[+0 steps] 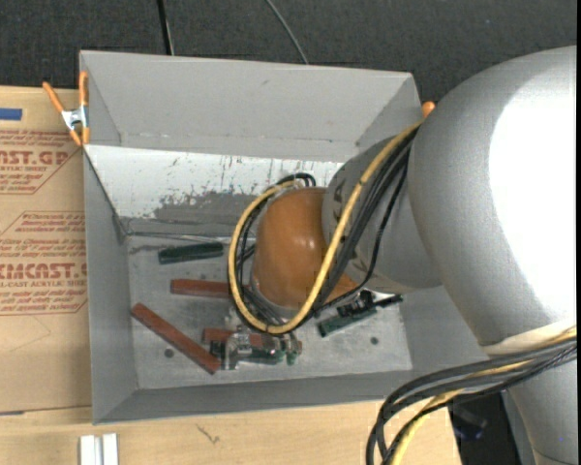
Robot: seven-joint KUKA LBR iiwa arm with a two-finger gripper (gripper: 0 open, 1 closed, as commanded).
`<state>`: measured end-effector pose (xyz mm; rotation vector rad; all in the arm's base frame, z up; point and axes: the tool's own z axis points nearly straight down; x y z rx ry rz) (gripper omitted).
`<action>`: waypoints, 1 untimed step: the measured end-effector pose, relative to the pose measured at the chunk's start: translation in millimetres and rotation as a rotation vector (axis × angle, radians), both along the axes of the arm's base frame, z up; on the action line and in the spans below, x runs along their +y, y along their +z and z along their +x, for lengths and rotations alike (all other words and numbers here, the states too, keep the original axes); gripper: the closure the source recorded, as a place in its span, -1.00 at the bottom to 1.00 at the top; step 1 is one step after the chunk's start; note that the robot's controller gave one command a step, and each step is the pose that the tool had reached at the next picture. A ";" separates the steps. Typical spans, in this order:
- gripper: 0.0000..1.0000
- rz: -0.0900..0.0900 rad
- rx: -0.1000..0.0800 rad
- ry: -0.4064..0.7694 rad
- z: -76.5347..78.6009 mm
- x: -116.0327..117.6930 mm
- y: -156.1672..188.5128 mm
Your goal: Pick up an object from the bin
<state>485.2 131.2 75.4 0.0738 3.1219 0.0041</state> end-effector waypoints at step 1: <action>1.00 0.000 0.000 0.000 0.0 0.0 0.0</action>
Offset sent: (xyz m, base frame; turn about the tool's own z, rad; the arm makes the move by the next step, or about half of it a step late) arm 0.0001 0.0000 0.0210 0.0000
